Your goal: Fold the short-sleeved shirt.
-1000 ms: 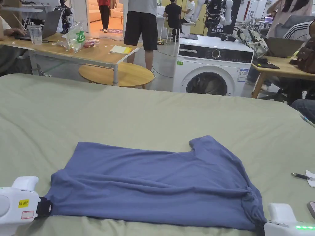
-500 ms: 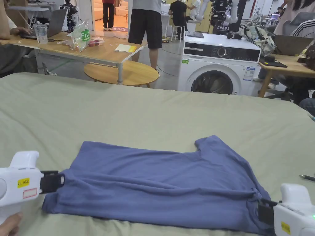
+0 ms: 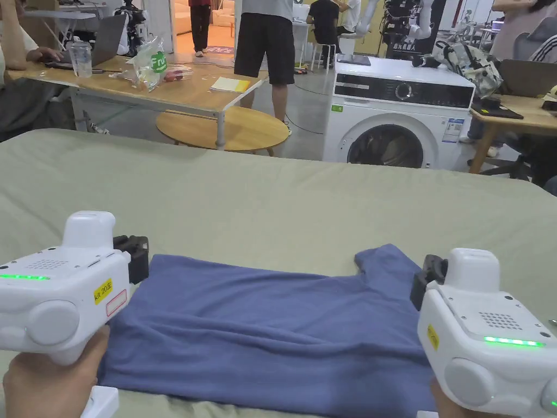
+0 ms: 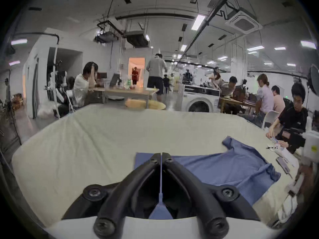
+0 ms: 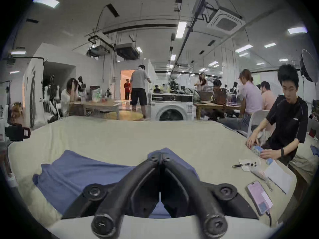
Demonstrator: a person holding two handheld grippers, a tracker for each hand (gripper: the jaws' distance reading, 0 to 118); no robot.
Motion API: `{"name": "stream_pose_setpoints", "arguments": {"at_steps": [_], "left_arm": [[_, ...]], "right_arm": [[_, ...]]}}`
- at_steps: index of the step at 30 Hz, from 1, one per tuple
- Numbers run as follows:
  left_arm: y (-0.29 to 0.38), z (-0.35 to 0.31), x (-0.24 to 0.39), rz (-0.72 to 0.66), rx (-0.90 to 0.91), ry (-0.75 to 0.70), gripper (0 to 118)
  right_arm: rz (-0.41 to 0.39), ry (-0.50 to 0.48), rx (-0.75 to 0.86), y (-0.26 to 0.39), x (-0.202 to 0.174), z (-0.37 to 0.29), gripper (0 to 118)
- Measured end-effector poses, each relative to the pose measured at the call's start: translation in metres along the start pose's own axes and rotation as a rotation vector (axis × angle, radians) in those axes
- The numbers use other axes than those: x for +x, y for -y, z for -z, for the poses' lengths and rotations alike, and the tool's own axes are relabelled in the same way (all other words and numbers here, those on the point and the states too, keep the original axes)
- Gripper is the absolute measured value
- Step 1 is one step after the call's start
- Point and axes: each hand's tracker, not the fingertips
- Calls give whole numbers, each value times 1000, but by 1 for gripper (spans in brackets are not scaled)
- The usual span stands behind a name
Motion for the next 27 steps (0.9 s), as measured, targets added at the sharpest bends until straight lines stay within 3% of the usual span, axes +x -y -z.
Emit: {"name": "stream_pose_setpoints", "arguments": {"at_steps": [6, 12, 13, 15, 16, 22, 24, 27], "left_arm": [[-17, 82, -37, -17, -245, -25, 0], [-38, 190, -84, -52, -494, -43, 0], [-39, 208, -90, -63, -562, -42, 9], [-39, 236, -98, -60, -629, -49, 48], [-36, 253, -104, -52, -651, -43, 60], [-9, 304, -97, 11, -827, -102, 60], [-8, 297, -87, 46, -770, -125, 59], [-1, 291, -63, 173, -714, -144, 31]], "right_arm": [[-28, -56, -63, 7, -20, 31, 0], [-42, -65, -124, 10, -17, 62, 0], [-44, -63, -134, 12, -16, 66, 0], [-51, -57, -156, 15, -13, 75, 0], [-53, -52, -168, 17, -11, 79, 0], [-66, -29, -232, 33, 2, 91, 0], [-65, -17, -252, 37, 7, 93, 0], [-51, -7, -272, 41, 16, 94, 0]]}}
